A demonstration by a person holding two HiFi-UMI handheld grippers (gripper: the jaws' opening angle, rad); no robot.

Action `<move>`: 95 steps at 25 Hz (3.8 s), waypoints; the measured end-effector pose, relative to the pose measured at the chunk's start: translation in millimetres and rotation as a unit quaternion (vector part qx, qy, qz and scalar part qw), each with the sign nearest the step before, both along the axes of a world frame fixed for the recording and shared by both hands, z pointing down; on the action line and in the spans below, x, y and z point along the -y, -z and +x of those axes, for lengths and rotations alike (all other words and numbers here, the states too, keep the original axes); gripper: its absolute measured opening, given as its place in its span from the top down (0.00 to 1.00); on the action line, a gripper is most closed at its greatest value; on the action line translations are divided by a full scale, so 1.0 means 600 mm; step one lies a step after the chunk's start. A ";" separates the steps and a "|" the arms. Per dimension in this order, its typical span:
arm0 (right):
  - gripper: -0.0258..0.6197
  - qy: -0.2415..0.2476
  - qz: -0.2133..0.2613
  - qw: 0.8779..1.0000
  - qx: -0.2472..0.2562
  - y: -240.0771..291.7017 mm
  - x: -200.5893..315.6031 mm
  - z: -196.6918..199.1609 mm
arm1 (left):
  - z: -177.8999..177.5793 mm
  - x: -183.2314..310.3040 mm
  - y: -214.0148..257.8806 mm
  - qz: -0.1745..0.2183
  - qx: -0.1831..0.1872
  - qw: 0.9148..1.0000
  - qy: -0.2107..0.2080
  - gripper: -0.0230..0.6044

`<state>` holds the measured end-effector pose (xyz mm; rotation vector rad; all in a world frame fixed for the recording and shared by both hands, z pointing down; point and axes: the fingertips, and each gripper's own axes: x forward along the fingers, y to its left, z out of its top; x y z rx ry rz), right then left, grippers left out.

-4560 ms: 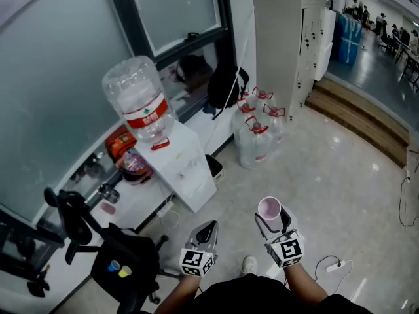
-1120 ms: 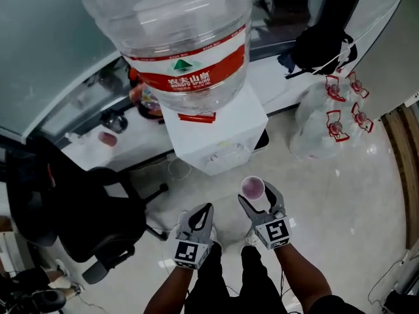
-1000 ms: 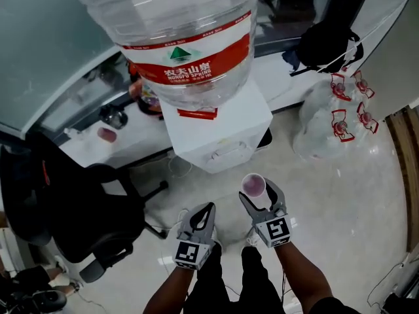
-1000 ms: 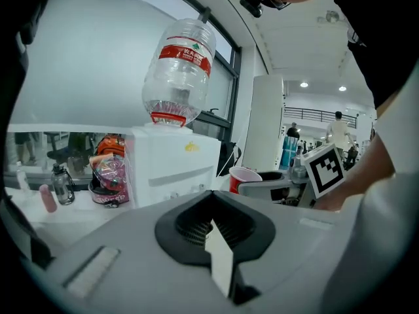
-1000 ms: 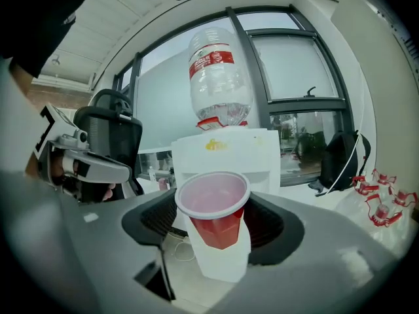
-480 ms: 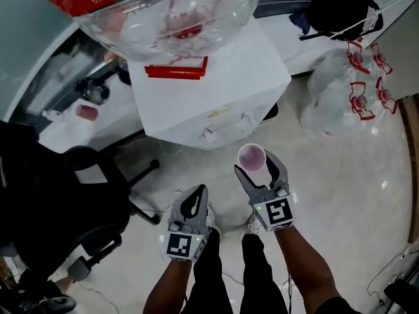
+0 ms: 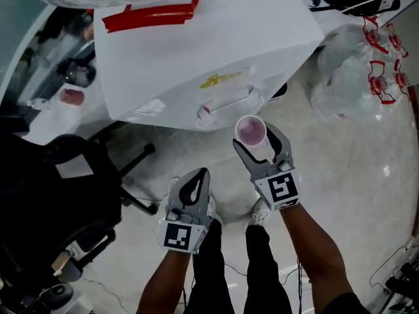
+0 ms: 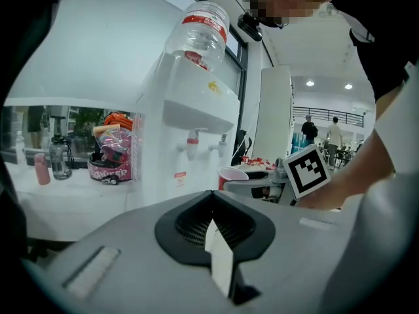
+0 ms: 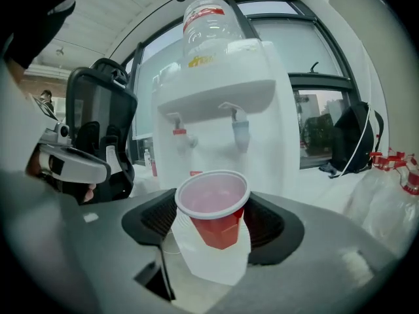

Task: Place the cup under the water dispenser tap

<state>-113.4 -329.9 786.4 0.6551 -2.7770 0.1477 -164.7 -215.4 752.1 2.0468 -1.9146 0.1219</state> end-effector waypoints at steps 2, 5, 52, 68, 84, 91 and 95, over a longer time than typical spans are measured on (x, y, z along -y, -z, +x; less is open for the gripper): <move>0.47 0.000 -0.008 1.000 -0.009 -0.019 0.007 -0.009 | -0.006 0.001 -0.015 -0.004 -0.001 1.000 0.001 0.94; 0.47 -0.008 -0.018 1.000 -0.013 -0.040 0.024 -0.016 | -0.004 0.005 -0.031 -0.005 -0.003 1.000 0.000 0.94; 0.48 -0.039 -0.024 0.999 0.028 0.151 -0.036 0.112 | 0.059 -0.014 0.123 -0.017 0.000 0.997 -0.069 0.94; 0.96 -0.075 0.060 0.992 0.079 0.536 -0.105 0.135 | 0.043 -0.022 0.404 0.023 0.003 0.999 -0.044 0.94; 0.96 -0.090 0.095 0.990 0.058 0.605 -0.127 0.164 | 0.059 -0.025 0.514 0.070 0.037 0.993 -0.091 0.94; 0.96 -0.112 0.068 0.988 0.078 0.607 -0.128 0.175 | 0.068 -0.035 0.514 0.073 0.038 0.991 -0.103 0.94; 0.96 -0.118 0.066 0.987 0.083 0.606 -0.133 0.175 | 0.062 -0.041 0.508 0.067 0.038 0.992 -0.102 0.94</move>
